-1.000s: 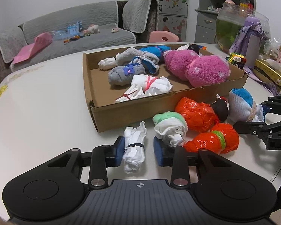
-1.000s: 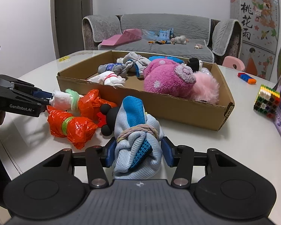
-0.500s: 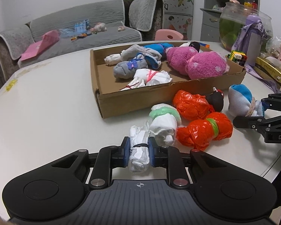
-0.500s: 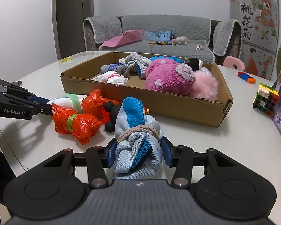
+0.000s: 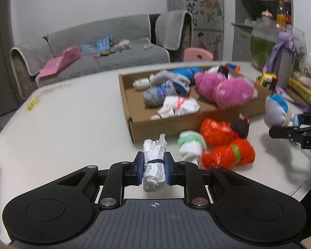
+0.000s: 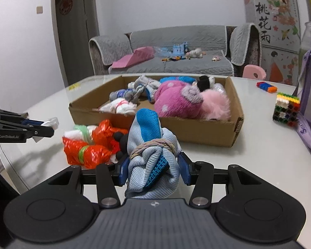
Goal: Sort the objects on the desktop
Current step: 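Lift both held bundles and carry them over the cardboard box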
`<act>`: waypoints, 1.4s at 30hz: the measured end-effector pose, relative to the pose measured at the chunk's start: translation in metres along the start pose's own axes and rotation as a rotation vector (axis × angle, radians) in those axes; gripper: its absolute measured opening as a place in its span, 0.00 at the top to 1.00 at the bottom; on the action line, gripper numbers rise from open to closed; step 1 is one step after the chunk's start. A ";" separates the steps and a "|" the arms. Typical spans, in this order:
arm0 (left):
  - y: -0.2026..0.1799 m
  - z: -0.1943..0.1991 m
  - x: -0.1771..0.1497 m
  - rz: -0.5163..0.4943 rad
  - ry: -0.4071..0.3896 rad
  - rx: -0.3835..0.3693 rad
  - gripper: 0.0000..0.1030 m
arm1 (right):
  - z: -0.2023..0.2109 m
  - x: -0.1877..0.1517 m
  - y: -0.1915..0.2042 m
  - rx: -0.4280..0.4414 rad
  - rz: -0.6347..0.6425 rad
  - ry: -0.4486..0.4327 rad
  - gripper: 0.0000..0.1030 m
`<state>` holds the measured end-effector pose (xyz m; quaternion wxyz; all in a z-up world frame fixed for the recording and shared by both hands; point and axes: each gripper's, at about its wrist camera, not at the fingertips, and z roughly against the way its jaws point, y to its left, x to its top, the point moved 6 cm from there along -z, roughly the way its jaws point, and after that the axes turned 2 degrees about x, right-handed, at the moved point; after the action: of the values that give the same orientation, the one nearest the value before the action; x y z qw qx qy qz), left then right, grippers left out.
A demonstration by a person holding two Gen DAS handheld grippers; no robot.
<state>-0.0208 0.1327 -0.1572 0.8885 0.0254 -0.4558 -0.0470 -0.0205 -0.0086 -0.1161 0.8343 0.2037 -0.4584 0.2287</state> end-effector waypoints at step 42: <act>0.042 -0.071 0.186 0.050 -0.139 0.002 0.75 | -0.041 0.140 0.009 0.089 0.080 -0.150 0.57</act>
<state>0.1474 0.1550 -0.0450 0.8557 0.0118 -0.5168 -0.0260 0.0682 0.0488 -0.0147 0.7779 0.2386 -0.5167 0.2662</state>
